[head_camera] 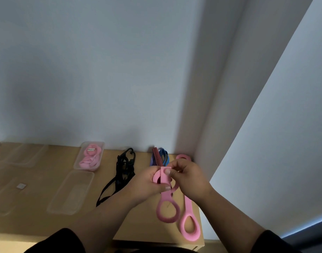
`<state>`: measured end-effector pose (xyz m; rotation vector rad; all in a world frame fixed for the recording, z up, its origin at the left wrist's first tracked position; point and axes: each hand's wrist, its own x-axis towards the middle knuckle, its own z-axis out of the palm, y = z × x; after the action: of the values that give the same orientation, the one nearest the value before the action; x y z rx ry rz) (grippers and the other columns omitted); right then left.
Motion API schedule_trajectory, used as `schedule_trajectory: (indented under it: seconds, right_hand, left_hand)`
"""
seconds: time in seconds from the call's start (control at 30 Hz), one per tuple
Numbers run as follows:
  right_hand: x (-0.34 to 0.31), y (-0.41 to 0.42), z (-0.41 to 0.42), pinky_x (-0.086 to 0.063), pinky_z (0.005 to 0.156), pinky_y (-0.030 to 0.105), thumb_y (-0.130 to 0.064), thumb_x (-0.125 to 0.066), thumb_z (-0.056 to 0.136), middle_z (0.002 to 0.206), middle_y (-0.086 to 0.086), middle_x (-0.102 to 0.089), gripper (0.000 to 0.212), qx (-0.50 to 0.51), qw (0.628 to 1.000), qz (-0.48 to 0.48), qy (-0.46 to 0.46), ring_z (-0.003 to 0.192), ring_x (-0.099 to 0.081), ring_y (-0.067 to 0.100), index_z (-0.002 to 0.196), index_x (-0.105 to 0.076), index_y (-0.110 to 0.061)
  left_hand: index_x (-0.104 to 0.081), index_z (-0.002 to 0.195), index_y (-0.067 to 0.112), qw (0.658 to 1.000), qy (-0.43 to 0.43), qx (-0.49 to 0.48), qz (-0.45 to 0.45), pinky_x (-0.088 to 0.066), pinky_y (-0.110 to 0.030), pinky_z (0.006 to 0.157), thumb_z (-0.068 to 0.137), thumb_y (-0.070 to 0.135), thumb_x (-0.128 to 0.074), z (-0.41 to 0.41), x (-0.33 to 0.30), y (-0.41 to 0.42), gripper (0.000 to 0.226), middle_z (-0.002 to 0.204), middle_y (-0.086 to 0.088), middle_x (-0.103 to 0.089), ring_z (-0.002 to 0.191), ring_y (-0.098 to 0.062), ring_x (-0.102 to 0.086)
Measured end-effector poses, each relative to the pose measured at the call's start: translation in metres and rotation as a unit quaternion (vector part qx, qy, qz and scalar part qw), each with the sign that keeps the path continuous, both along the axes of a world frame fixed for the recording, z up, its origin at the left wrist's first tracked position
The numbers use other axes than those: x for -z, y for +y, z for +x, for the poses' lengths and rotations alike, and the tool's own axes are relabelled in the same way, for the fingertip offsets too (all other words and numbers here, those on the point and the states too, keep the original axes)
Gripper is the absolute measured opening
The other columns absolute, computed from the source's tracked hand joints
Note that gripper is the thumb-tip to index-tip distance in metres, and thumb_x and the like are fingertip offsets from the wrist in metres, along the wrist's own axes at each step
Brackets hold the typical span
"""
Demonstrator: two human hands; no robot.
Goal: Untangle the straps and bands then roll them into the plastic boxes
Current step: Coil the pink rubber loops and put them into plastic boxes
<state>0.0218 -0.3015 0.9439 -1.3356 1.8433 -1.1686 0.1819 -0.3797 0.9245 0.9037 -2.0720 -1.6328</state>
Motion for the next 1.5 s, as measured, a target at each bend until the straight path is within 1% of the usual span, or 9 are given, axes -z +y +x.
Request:
schedule_trajectory:
  seconds: [0.1,0.33,0.57,0.7,0.87,1.03,1.17,1.33,1.5]
  right_hand:
    - [-0.012,0.0,-0.001,-0.052,0.065,0.023,-0.018,-0.068,0.094,0.073,-0.01,-0.069,0.015,0.005,1.0,0.01,-0.019,0.067,-0.063,0.003,0.082,-0.068,-0.026]
    - [-0.019,-0.006,-0.005,-0.059,0.081,0.052,-0.017,-0.07,0.092,0.088,0.012,-0.075,0.001,0.092,0.978,-0.011,-0.189,0.078,-0.071,0.033,0.092,-0.071,-0.016]
    - [-0.013,0.001,-0.01,-0.054,0.055,0.029,-0.005,-0.065,0.094,0.077,0.012,-0.07,0.008,0.123,0.927,0.094,-0.341,0.058,-0.063,0.019,0.099,-0.07,-0.002]
    - [-0.006,0.01,-0.01,-0.049,0.053,0.025,-0.008,-0.069,0.088,0.068,0.008,-0.065,0.008,0.093,0.933,0.167,-0.304,0.054,-0.057,0.015,0.091,-0.073,-0.001]
    - [-0.004,0.011,-0.01,-0.033,0.053,0.026,-0.01,-0.068,0.082,0.058,0.006,-0.054,0.032,0.061,0.938,0.238,-0.244,0.054,-0.037,0.017,0.05,-0.065,-0.017]
    - [-0.007,0.011,-0.01,-0.039,0.053,0.024,-0.022,-0.061,0.094,0.056,0.003,-0.051,0.025,0.068,0.935,0.235,-0.257,0.047,-0.038,0.013,0.072,-0.063,-0.011]
    - [0.0,0.011,-0.011,-0.046,0.067,0.031,-0.047,-0.047,0.102,0.074,0.004,-0.066,0.048,0.151,0.932,0.195,-0.265,0.061,-0.054,0.017,0.091,-0.069,-0.006]
    - [0.01,0.024,-0.009,-0.045,0.061,0.018,-0.027,-0.062,0.096,0.076,-0.003,-0.067,0.019,0.161,0.982,0.053,-0.082,0.064,-0.055,0.008,0.084,-0.07,-0.014]
    - [0.009,0.032,0.0,-0.053,0.06,0.019,-0.013,-0.067,0.093,0.077,0.004,-0.073,0.012,0.152,0.979,-0.017,-0.132,0.065,-0.066,0.01,0.083,-0.072,-0.012]
  left_hand:
    - [-0.07,0.11,0.021,0.999,0.021,0.008,0.03,-0.056,-0.046,0.091,0.078,0.016,-0.076,0.003,0.009,0.003,0.033,0.101,-0.008,-0.074,0.098,-0.027,-0.07]
    - [-0.068,0.114,0.011,0.999,0.038,0.011,0.021,-0.056,-0.035,0.093,0.085,0.0,-0.071,0.001,0.006,0.012,0.031,0.105,-0.001,-0.076,0.101,-0.014,-0.071]
    - [-0.027,0.151,0.034,0.994,0.107,-0.001,0.029,-0.053,-0.042,0.096,0.078,-0.005,-0.075,-0.003,0.021,0.012,0.095,0.117,-0.009,-0.07,0.112,-0.023,-0.067]
    - [-0.053,0.124,0.056,0.99,0.068,-0.039,-0.114,-0.052,-0.037,0.098,0.074,0.018,-0.079,-0.003,0.024,0.008,0.068,0.122,0.016,-0.056,0.11,-0.007,-0.063]
    - [-0.062,0.102,0.038,0.973,0.04,0.001,-0.229,-0.044,-0.017,0.093,0.069,0.024,-0.087,-0.004,0.012,0.009,0.044,0.115,0.028,-0.046,0.112,-0.003,-0.054]
    - [-0.068,0.106,0.038,0.986,0.018,0.002,-0.166,-0.054,-0.033,0.086,0.077,0.029,-0.08,-0.008,0.011,0.011,0.032,0.103,0.021,-0.064,0.1,-0.006,-0.063]
    - [-0.067,0.098,0.041,0.99,0.056,-0.107,-0.077,-0.058,-0.041,0.079,0.08,0.021,-0.078,-0.01,0.014,0.01,0.029,0.095,0.008,-0.071,0.088,-0.015,-0.068]
    - [-0.073,0.096,0.034,0.966,0.14,-0.217,0.034,-0.055,-0.042,0.086,0.086,0.005,-0.072,-0.016,0.007,0.004,0.031,0.094,0.0,-0.076,0.087,-0.015,-0.071]
    - [-0.075,0.092,0.031,0.953,0.16,-0.244,0.086,-0.052,-0.046,0.075,0.079,0.029,-0.076,-0.016,0.009,0.005,0.014,0.091,-0.019,-0.072,0.078,-0.028,-0.062]
